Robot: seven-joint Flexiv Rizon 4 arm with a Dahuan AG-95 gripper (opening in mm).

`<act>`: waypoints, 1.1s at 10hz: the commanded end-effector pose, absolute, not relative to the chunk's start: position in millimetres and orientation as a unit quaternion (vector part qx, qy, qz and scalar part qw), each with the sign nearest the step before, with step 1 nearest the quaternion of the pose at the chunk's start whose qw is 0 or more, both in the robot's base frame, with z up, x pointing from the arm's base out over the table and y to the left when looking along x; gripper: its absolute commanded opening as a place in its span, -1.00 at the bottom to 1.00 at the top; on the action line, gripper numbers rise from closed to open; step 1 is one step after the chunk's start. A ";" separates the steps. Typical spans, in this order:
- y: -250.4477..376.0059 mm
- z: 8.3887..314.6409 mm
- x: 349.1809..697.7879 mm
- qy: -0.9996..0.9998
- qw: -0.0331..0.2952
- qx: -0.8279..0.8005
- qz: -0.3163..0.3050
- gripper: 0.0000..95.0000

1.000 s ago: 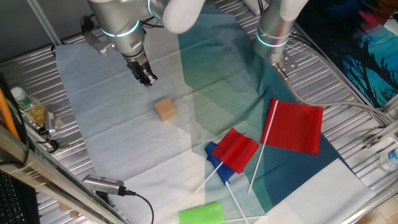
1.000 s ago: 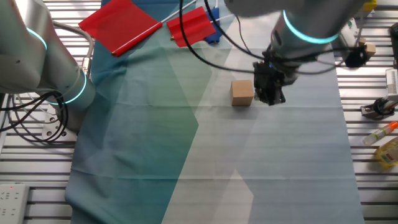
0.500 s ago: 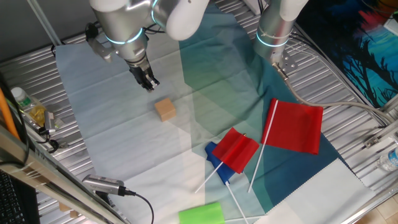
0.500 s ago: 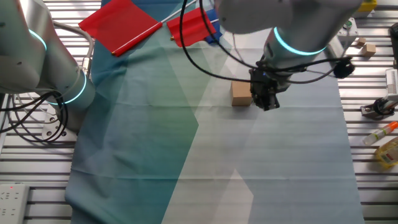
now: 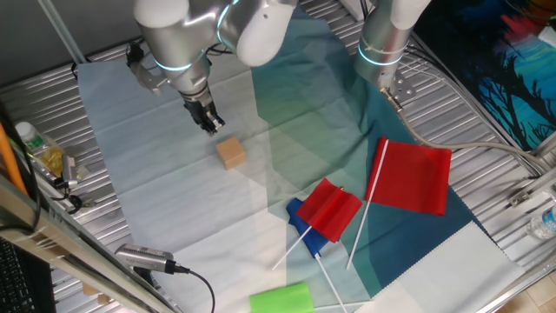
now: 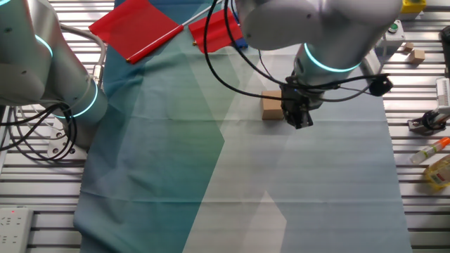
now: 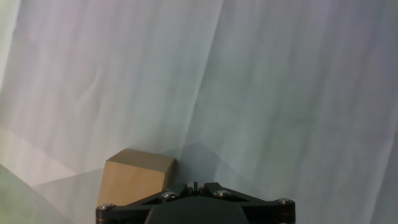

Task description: Use the gripper to push the small block from left to right

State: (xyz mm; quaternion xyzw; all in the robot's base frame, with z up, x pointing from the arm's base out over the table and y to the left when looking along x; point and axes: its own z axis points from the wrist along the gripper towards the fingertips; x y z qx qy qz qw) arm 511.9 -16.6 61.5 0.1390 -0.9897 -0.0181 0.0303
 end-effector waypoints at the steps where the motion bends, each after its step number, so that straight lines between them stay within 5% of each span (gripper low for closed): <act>1: -14.3 54.9 508.5 -0.990 0.025 0.139 -0.017 -1.00; 11: 0.1 31.6 505.6 -0.990 0.018 0.136 -0.018 -1.00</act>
